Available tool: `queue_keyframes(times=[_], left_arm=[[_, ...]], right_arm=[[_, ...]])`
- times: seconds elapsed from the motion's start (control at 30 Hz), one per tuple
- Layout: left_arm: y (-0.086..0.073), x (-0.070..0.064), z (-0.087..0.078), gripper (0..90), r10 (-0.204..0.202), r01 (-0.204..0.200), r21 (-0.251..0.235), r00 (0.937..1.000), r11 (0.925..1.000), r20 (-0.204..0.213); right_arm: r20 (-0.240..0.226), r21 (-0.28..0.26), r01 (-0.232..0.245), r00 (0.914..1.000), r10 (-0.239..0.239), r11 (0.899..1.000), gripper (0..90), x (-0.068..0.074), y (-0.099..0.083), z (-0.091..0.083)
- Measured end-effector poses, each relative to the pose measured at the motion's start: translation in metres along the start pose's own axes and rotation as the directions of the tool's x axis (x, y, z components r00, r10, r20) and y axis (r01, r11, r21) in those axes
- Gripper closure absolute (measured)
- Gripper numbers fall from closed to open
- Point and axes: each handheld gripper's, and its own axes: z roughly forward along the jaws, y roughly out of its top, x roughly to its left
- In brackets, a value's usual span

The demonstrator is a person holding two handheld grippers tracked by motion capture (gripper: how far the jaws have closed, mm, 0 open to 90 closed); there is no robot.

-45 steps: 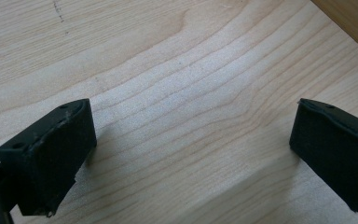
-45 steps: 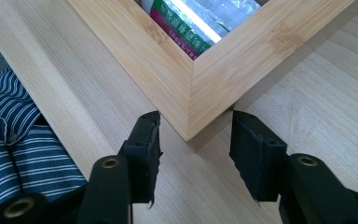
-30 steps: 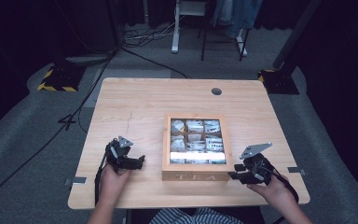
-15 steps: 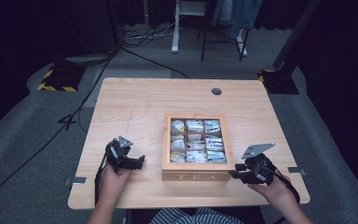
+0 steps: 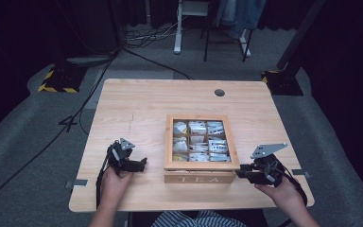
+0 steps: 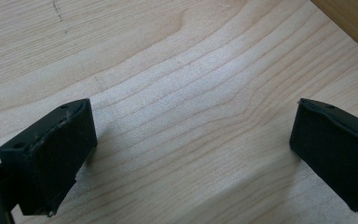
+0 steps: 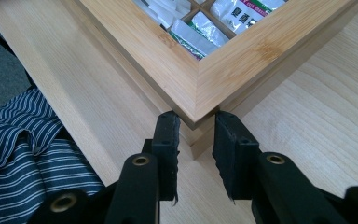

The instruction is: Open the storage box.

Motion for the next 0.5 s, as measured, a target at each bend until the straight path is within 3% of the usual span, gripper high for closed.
queue_keyframes(times=[0.17,0.5], left_arm=[[-0.001,0.0,-0.001,1.1,0.008,-0.008,0.001,1.0,1.0,0.001],[-0.002,-0.001,-0.002,1.3,0.007,-0.007,0.0,1.0,1.0,-0.004]], right_arm=[[-0.001,-0.013,-0.003,1.0,0.003,1.0,70.3,0.0,0.002,-0.003],[-0.013,-0.09,-0.012,0.9999,0.011,0.996,70.6,-0.004,0.006,-0.015]])
